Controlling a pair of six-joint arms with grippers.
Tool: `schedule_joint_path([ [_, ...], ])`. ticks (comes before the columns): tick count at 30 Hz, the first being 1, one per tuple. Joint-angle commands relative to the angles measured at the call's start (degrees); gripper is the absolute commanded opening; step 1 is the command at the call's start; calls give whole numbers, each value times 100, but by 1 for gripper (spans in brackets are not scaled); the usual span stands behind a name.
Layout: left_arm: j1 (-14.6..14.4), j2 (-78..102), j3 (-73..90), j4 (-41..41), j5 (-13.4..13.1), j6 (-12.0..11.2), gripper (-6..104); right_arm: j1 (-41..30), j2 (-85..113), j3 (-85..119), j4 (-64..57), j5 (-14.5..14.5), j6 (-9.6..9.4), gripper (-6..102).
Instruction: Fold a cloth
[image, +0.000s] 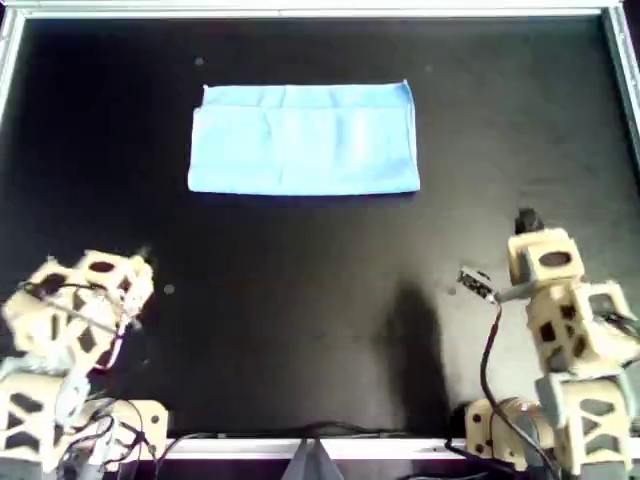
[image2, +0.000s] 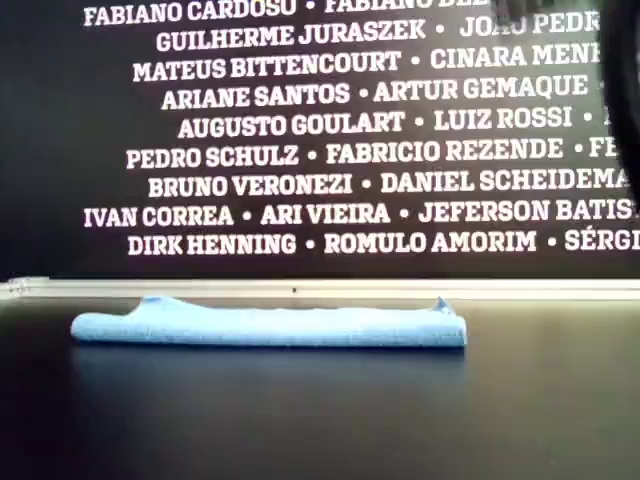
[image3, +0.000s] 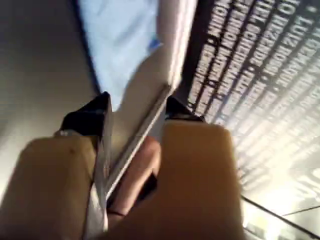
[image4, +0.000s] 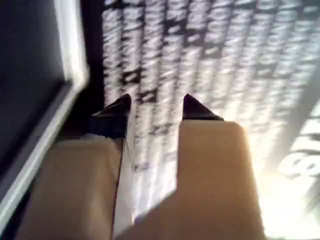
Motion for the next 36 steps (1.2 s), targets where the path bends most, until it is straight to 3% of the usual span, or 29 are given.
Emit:
schedule_joint_path([
  [1, 114, 123, -62, -123, -35, 18, 39, -44, 185, 123, -97, 114, -9, 41],
  [4, 114, 123, 26, -123, -35, 18, 39, -44, 185, 193, -97, 149, 53, 41],
  [7, 114, 123, 668, -202, -35, 26, 39, -53, 185, 316, -70, 149, -9, 41],
  [15, 114, 114, 2294, -2294, -35, 18, 39, 35, 185, 1406, -79, 62, 53, 41],
  [22, 114, 97, 2294, -2276, -44, 18, 39, 149, 79, 1380, -88, -9, 18, 41],
  [29, 114, 97, 2285, -2373, -44, 18, 39, 202, -79, 1204, -88, -431, 44, 41],
  [36, 114, -88, 2268, -2408, -44, 9, 39, 229, -1125, 501, -105, -448, 70, 41],
])
